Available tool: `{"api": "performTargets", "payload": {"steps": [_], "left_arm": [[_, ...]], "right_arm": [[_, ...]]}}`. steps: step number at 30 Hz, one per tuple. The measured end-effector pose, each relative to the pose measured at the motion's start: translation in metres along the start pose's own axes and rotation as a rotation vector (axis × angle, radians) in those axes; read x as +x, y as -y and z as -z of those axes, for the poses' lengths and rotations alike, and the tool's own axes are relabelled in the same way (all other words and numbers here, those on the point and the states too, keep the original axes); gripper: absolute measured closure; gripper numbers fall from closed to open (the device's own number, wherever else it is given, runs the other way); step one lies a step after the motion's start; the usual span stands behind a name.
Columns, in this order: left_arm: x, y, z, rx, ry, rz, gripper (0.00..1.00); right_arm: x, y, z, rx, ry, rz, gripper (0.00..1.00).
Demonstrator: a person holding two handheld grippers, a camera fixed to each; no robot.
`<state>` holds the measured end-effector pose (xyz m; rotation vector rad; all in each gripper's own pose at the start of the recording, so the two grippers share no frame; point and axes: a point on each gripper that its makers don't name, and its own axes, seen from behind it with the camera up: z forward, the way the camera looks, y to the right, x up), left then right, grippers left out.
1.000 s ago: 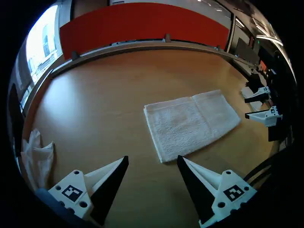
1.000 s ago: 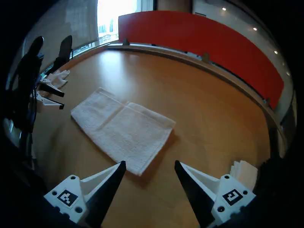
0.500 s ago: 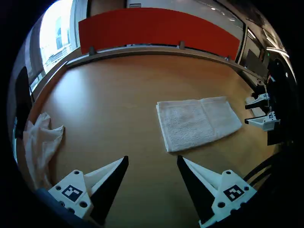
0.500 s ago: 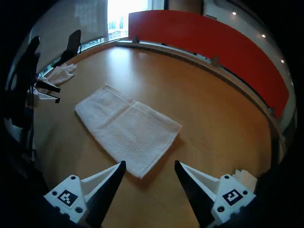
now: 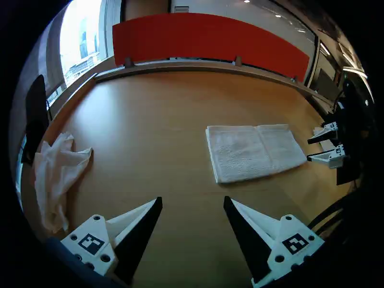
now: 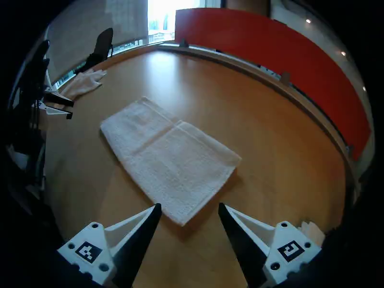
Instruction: Fold towel
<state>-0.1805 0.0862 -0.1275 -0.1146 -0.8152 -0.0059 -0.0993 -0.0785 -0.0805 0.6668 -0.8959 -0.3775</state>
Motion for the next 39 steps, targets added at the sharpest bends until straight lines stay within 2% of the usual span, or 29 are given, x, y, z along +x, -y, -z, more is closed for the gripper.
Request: {"api": "performTargets", "payload": {"steps": [10, 13, 17, 21, 24, 28, 33, 39], "left_arm": [[-0.008, 0.011, 0.014, 0.031, -0.009, 0.008, 0.05], [-0.01, 0.014, 0.017, 0.039, -0.012, 0.014, 0.05], [-0.012, 0.017, 0.019, 0.047, -0.014, 0.022, 0.05], [-0.014, 0.018, 0.021, 0.052, -0.015, 0.025, 0.05], [-0.015, 0.019, 0.021, 0.054, -0.014, 0.025, 0.05], [-0.015, 0.02, 0.021, 0.055, -0.014, 0.019, 0.05], [-0.013, 0.02, 0.021, 0.056, -0.018, 0.018, 0.05], [-0.012, 0.021, 0.02, 0.058, -0.023, 0.013, 0.05]], "right_arm": [[-0.016, 0.003, -0.008, 0.028, 0.061, 0.032, 0.23], [-0.02, 0.004, -0.009, 0.039, 0.075, 0.034, 0.32], [-0.022, 0.003, -0.012, 0.045, 0.085, 0.028, 0.34], [-0.024, 0.005, -0.012, 0.058, 0.093, 0.029, 0.42], [-0.025, 0.007, -0.013, 0.067, 0.098, 0.032, 0.43], [-0.026, 0.01, -0.015, 0.079, 0.103, 0.04, 0.55], [-0.027, 0.012, -0.016, 0.087, 0.105, 0.038, 0.56], [-0.029, 0.013, -0.015, 0.095, 0.106, 0.037, 0.66]]}}
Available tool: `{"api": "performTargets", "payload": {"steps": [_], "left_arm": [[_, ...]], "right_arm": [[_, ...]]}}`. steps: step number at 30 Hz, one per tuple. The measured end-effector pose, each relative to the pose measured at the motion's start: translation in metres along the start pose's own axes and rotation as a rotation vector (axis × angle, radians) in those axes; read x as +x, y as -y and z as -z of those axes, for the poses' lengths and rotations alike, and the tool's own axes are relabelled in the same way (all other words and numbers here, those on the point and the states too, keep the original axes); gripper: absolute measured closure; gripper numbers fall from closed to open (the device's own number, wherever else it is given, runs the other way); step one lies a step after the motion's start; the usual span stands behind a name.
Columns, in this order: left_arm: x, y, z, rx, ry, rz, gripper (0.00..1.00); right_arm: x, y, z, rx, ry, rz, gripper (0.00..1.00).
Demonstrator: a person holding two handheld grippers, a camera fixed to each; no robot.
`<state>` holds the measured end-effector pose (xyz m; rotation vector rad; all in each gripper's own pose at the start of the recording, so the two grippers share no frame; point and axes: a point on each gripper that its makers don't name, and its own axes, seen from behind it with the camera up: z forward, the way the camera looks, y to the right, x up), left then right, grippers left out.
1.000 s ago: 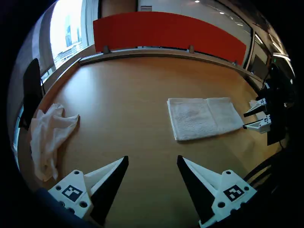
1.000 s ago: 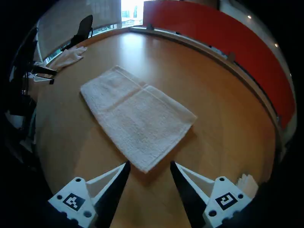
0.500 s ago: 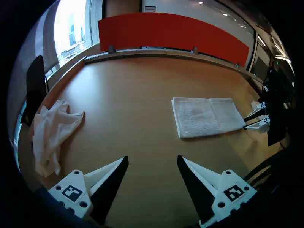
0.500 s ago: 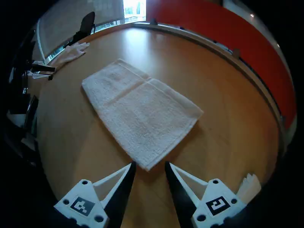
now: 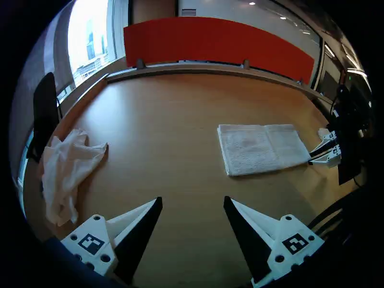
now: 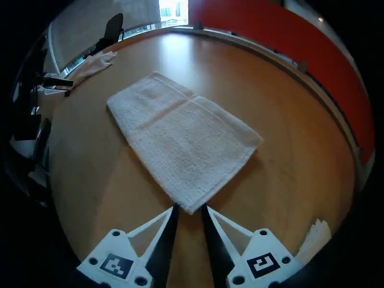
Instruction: Fold towel
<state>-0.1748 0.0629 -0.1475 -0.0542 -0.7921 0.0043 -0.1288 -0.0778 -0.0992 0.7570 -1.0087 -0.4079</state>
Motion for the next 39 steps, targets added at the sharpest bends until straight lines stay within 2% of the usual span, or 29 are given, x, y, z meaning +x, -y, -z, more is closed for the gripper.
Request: {"api": "performTargets", "payload": {"steps": [2, 6, 14, 29, 39], "left_arm": [[0.001, 0.0, 0.0, 0.0, -0.003, -0.005, 0.05], [0.002, -0.001, 0.0, 0.0, -0.005, -0.01, 0.05], [0.004, -0.002, -0.001, 0.001, -0.011, -0.012, 0.05], [0.006, 0.002, -0.001, 0.011, -0.026, -0.021, 0.05], [0.008, -0.001, 0.003, 0.004, -0.042, -0.019, 0.05]], "right_arm": [[-0.001, 0.001, 0.0, 0.003, -0.001, -0.002, 0.72], [-0.001, 0.001, 0.001, 0.01, -0.003, -0.006, 0.76], [0.001, 0.0, 0.005, 0.011, -0.012, -0.01, 0.97], [0.016, 0.001, 0.013, -0.01, -0.045, -0.003, 0.97], [0.046, -0.003, 0.025, -0.037, -0.102, 0.023, 0.97]]}}
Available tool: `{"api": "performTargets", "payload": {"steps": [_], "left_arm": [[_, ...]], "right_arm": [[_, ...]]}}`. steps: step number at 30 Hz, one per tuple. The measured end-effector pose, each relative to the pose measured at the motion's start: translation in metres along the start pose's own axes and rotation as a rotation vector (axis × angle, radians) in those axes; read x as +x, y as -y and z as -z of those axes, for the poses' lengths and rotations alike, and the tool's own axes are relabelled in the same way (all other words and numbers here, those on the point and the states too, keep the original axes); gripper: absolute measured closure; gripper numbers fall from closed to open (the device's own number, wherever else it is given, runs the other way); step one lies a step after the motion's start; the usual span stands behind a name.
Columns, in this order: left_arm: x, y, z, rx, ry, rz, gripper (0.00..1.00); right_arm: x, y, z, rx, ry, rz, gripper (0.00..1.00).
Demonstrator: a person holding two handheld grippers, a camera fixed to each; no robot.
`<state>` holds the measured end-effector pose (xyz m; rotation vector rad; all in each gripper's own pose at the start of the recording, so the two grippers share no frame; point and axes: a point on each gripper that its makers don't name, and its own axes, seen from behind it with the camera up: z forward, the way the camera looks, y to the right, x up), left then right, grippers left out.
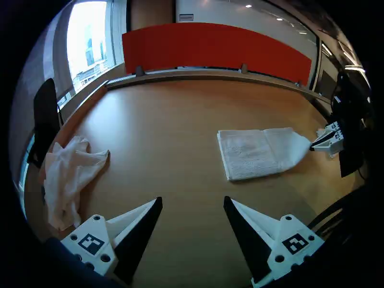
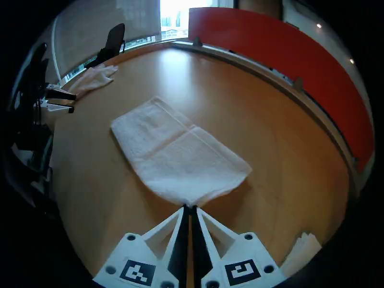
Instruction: Fold towel
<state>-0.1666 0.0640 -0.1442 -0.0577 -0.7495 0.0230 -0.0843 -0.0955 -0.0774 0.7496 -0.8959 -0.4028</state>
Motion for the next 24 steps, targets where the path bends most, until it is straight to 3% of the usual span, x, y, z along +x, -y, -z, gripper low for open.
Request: {"api": "performTargets", "payload": {"steps": [24], "left_arm": [[0.002, 0.003, 0.01, 0.004, -0.021, 0.012, 0.05]], "right_arm": [[0.06, -0.006, 0.018, -0.046, -0.098, 0.083, 0.97]]}}
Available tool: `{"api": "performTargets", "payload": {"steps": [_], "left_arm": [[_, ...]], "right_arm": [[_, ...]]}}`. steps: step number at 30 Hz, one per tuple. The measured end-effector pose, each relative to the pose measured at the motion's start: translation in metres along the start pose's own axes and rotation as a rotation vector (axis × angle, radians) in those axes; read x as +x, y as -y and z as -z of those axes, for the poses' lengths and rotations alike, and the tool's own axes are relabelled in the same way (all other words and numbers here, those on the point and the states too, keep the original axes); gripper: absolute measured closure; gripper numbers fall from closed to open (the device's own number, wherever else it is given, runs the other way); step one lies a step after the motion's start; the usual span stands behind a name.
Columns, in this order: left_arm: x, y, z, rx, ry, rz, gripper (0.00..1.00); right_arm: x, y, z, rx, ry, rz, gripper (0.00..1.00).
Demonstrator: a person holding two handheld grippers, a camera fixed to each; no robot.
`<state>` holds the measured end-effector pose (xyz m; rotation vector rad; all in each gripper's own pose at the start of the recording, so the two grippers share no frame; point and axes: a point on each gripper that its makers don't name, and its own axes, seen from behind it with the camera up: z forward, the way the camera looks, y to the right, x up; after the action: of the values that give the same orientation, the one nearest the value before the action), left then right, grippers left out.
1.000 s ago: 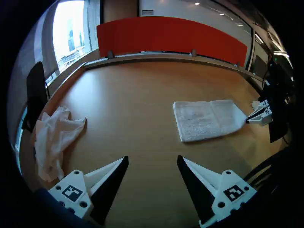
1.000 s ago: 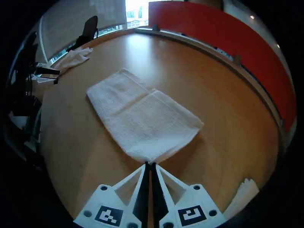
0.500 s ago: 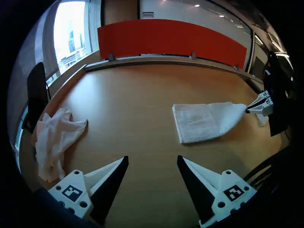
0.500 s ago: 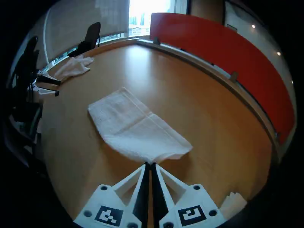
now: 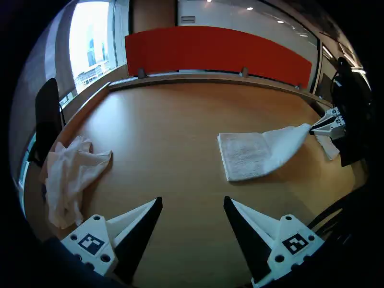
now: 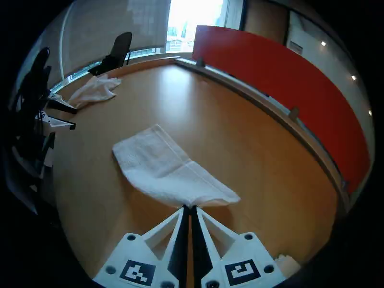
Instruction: Fold towel
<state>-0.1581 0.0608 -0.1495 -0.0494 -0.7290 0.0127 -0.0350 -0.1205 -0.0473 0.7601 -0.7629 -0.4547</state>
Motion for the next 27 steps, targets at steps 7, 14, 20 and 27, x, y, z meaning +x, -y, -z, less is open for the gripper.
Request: {"api": "performTargets", "payload": {"steps": [7, 14, 20, 27], "left_arm": [[0.002, 0.002, 0.005, 0.004, -0.015, 0.005, 0.05], [0.001, 0.005, 0.008, 0.008, -0.019, 0.018, 0.05], [0.002, 0.007, 0.01, 0.012, -0.025, 0.027, 0.05], [0.002, 0.008, 0.01, 0.016, -0.03, 0.041, 0.05]], "right_arm": [[0.006, -0.002, 0.001, -0.001, -0.006, 0.015, 0.97], [0.015, -0.001, 0.001, 0.005, -0.008, 0.044, 0.97], [0.033, 0.003, -0.003, 0.021, -0.022, 0.081, 0.97], [0.055, 0.014, -0.012, 0.053, -0.032, 0.138, 0.97]]}}
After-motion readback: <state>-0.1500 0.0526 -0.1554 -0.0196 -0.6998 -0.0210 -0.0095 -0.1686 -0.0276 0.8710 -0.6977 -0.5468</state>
